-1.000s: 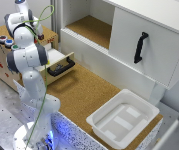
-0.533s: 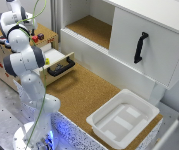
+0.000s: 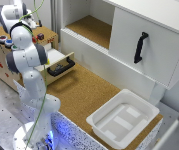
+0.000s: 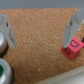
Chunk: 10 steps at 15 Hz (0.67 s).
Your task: Place the pink object on top of the drawer
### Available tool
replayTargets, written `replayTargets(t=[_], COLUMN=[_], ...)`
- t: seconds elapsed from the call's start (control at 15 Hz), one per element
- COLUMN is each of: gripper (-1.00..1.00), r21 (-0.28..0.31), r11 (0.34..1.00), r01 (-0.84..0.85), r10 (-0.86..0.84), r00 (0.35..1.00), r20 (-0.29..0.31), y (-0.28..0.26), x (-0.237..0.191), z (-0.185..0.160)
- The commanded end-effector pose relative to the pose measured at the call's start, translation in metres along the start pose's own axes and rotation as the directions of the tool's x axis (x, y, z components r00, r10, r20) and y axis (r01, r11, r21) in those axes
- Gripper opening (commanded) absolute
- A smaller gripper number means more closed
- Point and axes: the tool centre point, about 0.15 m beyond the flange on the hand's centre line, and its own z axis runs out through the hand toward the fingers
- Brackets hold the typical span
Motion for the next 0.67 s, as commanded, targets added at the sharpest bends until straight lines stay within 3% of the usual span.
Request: replayTargets(t=[0.0, 0.27, 0.6], gripper=[1.00, 1.00, 1.00], r21=[-0.019, -0.027, -0.023], r11=[0.987, 0.980, 0.969], r01=[0.160, 0.198, 0.246], r10=[-0.160, -0.200, -0.246], r00=[0.987, 0.975, 0.955], r20=[0.016, -0.094, -0.166], y=[0.031, 0.042, 0.052], x=[-0.043, -0.108, -0.156], z=[0.001, 0.032, 0.048])
